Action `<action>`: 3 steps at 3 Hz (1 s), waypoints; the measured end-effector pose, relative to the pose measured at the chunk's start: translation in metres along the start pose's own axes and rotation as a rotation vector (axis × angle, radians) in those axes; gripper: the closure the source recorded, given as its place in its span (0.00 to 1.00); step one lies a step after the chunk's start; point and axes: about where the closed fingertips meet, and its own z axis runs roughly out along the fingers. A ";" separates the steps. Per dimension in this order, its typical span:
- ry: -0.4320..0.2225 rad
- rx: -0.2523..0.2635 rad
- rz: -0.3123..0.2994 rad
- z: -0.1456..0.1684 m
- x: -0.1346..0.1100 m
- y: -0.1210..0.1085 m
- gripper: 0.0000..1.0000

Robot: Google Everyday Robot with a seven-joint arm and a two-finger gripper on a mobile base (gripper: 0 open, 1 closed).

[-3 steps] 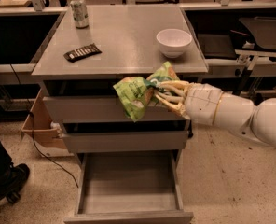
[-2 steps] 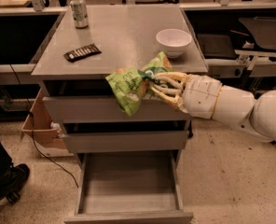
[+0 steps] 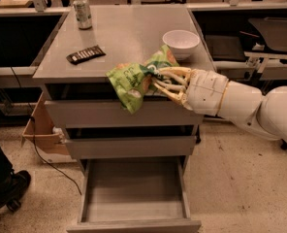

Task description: Pick green rice chip bag from bottom drawer and place on counter

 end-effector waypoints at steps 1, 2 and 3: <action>0.005 0.020 -0.067 0.031 0.004 -0.023 1.00; 0.024 0.039 -0.122 0.073 0.017 -0.048 1.00; 0.077 0.052 -0.165 0.123 0.041 -0.061 1.00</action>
Offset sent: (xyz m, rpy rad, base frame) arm 0.1339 0.0643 0.0245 -0.0874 -0.1656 -0.0885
